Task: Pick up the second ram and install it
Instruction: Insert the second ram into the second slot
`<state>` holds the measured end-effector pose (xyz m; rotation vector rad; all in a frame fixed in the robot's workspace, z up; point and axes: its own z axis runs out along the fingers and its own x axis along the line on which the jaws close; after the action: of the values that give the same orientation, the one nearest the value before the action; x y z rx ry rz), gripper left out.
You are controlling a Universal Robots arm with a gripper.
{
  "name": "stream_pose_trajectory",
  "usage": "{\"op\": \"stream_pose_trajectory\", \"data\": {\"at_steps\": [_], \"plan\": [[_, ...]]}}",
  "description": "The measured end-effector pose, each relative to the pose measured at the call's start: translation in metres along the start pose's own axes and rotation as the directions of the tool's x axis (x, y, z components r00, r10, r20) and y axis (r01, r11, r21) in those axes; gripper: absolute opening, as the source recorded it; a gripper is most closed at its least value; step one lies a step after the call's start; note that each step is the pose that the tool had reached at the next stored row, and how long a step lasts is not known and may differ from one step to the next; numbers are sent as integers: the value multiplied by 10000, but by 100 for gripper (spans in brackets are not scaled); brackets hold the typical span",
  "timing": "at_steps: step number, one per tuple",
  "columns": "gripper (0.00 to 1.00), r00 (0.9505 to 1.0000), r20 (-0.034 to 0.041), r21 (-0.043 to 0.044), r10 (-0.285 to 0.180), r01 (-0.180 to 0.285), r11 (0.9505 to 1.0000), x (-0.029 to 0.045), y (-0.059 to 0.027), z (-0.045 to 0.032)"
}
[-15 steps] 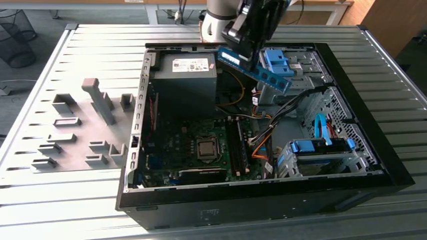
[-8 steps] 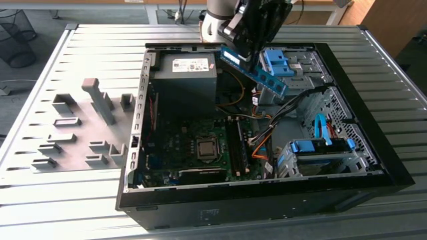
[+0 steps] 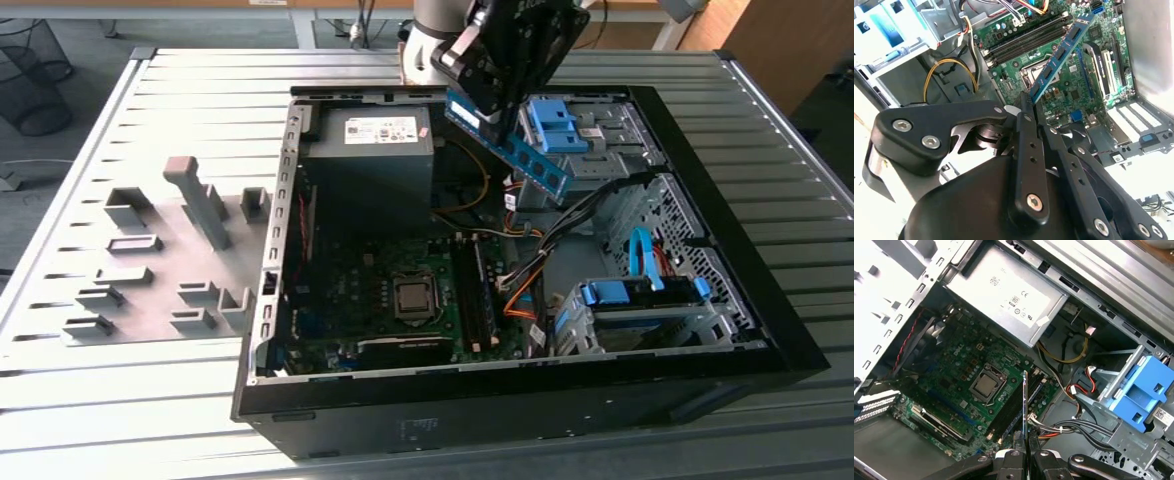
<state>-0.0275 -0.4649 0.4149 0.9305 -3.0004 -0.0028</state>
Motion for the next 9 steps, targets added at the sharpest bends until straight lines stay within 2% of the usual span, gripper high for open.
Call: {"op": "stream_pose_trajectory", "data": {"at_steps": [9], "plan": [[14, 10000, 0, 0, 31, -31, 10000, 0, 0, 0]]}}
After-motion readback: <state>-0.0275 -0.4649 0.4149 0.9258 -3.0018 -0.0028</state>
